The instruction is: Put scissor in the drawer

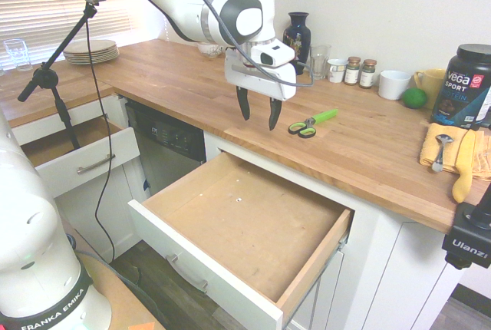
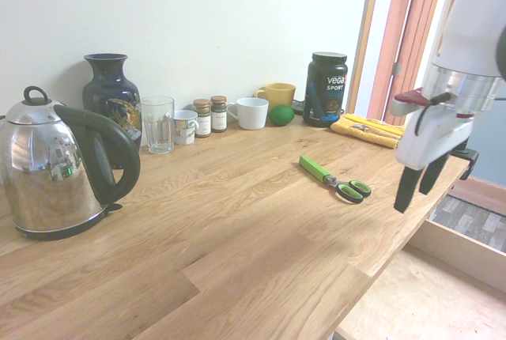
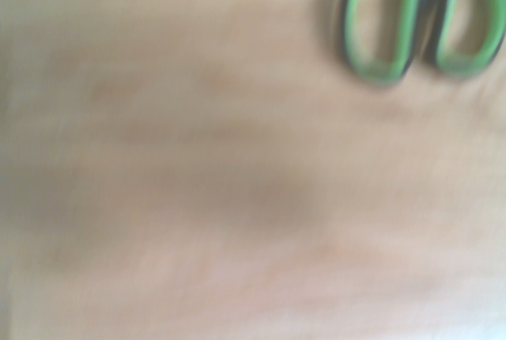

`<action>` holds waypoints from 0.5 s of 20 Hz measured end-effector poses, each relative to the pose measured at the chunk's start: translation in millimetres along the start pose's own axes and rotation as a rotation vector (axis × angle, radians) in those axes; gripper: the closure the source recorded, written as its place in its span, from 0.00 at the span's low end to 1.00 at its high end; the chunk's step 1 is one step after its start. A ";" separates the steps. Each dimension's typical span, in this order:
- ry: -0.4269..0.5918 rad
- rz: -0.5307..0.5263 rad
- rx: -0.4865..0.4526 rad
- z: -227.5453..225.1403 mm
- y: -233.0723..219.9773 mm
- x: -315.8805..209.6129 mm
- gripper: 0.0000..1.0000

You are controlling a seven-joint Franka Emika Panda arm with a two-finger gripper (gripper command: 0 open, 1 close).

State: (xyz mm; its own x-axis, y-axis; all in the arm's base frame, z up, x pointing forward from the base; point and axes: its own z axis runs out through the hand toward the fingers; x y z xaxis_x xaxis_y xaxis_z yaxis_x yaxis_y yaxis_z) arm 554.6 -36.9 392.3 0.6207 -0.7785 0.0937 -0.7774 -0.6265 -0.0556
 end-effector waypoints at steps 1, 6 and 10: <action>0.000 0.006 -0.001 -0.2 -5.7 9.7 0.00; -0.002 0.033 -0.018 12.8 -32.0 55.1 0.00; -0.007 0.045 -0.024 32.0 -52.5 81.2 0.00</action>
State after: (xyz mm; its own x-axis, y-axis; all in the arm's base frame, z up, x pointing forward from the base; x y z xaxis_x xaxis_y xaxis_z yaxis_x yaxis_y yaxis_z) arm 649.1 -68.4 371.1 0.5856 -0.8061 0.0852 -0.8068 -0.5898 -0.0355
